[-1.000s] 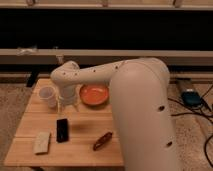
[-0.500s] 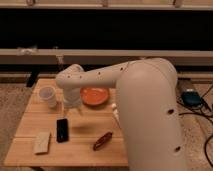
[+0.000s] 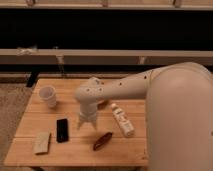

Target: Place the pepper on the white sponge

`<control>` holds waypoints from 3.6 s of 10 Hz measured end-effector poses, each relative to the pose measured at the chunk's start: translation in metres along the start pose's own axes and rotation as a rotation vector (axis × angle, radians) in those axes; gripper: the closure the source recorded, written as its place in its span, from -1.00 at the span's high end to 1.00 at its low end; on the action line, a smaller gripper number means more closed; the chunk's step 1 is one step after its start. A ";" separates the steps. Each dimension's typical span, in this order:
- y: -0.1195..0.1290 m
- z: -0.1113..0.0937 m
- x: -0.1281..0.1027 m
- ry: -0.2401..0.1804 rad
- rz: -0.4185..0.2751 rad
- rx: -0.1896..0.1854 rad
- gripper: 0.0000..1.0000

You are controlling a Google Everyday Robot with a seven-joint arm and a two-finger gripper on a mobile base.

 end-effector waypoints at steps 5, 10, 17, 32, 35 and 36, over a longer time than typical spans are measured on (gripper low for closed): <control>-0.059 0.018 0.040 0.011 0.200 -0.004 0.30; -0.068 0.044 0.031 0.025 0.278 -0.018 0.30; -0.067 0.058 0.011 0.016 0.263 0.016 -0.46; 0.196 -0.013 0.002 -0.057 -0.570 -0.080 -0.84; 0.217 -0.006 0.016 -0.025 -0.619 -0.092 -0.84; 0.220 -0.002 0.019 -0.011 -0.622 -0.091 -0.84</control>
